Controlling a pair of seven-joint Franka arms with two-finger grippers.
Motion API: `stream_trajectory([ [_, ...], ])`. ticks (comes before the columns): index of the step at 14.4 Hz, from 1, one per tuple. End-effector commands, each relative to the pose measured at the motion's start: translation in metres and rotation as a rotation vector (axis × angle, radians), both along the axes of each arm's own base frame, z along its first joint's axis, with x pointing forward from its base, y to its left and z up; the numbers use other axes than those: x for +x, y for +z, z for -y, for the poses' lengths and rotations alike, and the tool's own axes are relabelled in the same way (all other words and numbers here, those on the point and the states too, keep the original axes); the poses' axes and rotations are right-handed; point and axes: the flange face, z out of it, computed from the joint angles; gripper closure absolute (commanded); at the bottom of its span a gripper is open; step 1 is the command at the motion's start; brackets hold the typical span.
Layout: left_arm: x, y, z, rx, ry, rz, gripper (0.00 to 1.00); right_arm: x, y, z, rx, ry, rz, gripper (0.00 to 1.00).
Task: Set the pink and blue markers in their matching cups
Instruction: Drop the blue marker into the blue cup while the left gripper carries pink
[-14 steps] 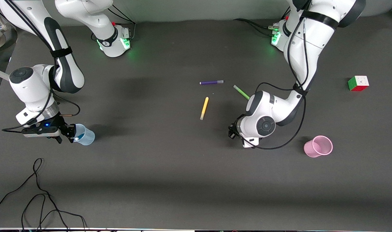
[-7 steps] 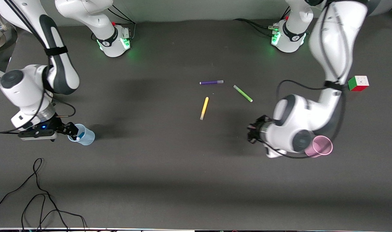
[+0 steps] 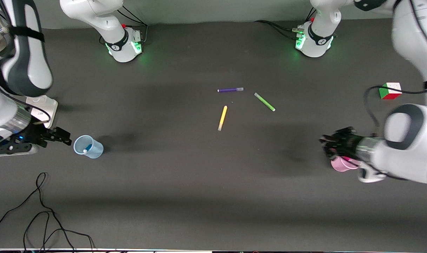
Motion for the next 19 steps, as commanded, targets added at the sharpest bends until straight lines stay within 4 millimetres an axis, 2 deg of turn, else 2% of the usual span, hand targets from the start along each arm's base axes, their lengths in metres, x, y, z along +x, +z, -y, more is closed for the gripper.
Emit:
stream_trajectory([
  [1, -0.002, -0.005, -0.064, -0.178, 0.014, 0.002, 1.0, -0.019, 0.053, -0.014, 0.039, -0.042, -0.047, 0.0],
  [3, -0.005, -0.008, -0.094, -0.275, 0.049, 0.007, 1.0, -0.038, 0.083, -0.018, 0.047, -0.076, -0.086, 0.0],
  [5, -0.006, -0.016, -0.115, -0.359, 0.113, -0.001, 1.0, -0.063, 0.113, -0.038, 0.002, -0.072, -0.094, 0.0],
  [7, -0.007, -0.029, -0.13, -0.429, 0.163, -0.011, 1.0, -0.084, 0.125, -0.047, -0.008, -0.12, -0.109, 0.0],
  [10, -0.008, -0.045, -0.128, -0.501, 0.143, 0.001, 1.0, -0.089, 0.116, -0.065, -0.016, -0.156, -0.13, 0.0],
  [12, -0.009, -0.056, -0.138, -0.529, 0.168, -0.003, 1.0, -0.089, 0.112, -0.083, -0.065, -0.164, -0.129, 0.0],
  [15, -0.011, -0.075, -0.155, -0.568, 0.18, 0.003, 1.0, -0.091, 0.098, -0.087, -0.098, -0.167, -0.156, 0.0],
  [17, -0.015, -0.089, -0.174, -0.61, 0.206, 0.011, 1.0, -0.093, 0.099, -0.085, -0.096, -0.17, -0.152, 0.0],
  [19, -0.017, -0.101, -0.179, -0.62, 0.217, 0.001, 1.0, -0.092, 0.107, -0.078, -0.078, -0.174, -0.124, 0.0],
])
